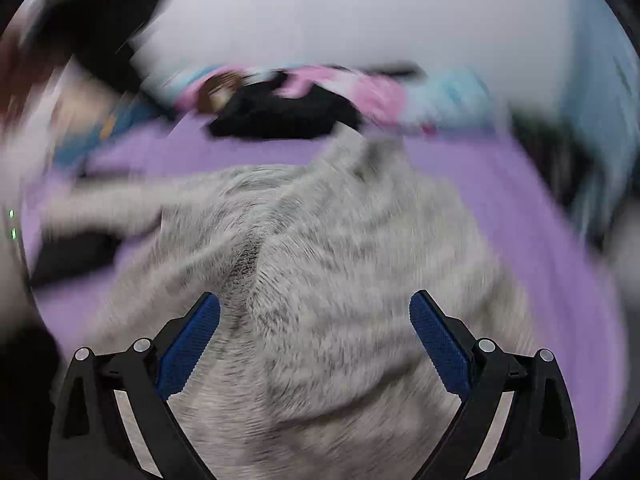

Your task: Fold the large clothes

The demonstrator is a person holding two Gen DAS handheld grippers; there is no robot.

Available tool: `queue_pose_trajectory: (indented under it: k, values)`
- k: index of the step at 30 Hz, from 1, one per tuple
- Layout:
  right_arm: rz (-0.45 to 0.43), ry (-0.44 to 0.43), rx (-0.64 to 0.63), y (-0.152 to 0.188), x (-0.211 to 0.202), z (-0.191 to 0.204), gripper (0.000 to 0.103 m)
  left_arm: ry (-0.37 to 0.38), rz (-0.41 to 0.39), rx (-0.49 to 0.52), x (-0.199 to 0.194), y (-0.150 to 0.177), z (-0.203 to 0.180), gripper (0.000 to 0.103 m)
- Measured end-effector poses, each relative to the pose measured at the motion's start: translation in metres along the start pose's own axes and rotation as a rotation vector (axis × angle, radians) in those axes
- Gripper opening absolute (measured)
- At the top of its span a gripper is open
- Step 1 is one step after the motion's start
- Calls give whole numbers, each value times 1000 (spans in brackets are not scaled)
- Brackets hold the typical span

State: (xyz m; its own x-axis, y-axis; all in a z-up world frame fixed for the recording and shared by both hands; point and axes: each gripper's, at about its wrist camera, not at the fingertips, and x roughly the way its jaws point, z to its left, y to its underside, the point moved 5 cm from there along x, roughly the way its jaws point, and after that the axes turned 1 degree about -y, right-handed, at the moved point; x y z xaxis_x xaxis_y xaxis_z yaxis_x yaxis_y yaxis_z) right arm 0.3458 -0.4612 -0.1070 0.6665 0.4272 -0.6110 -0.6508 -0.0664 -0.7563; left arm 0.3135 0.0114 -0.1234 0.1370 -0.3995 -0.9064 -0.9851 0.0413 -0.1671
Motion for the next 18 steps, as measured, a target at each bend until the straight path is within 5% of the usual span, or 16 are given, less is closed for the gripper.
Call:
queue_pose_trajectory:
  k: [1, 3, 4, 5, 13, 16, 18]
  values:
    - [27, -30, 108, 9, 4, -13, 93, 0, 15, -4, 8, 2, -1, 12]
    - [55, -93, 221, 20, 12, -23, 92, -7, 20, -19, 15, 4, -2, 34]
    - [62, -129, 277, 23, 17, -27, 91, -8, 13, -28, 16, 4, -6, 57]
    - [66, -155, 335, 25, 22, -32, 91, -3, 2, -34, 14, 3, -9, 68]
    - [100, -200, 504, 22, 59, -49, 79, 3, 2, -22, 14, 0, -35, 80]
    - [119, -205, 534, 24, 63, -53, 62, 9, 10, -13, 16, -1, -43, 80]
    - [144, -194, 542, 27, 67, -56, 42, 17, 17, -14, 18, -2, -48, 80]
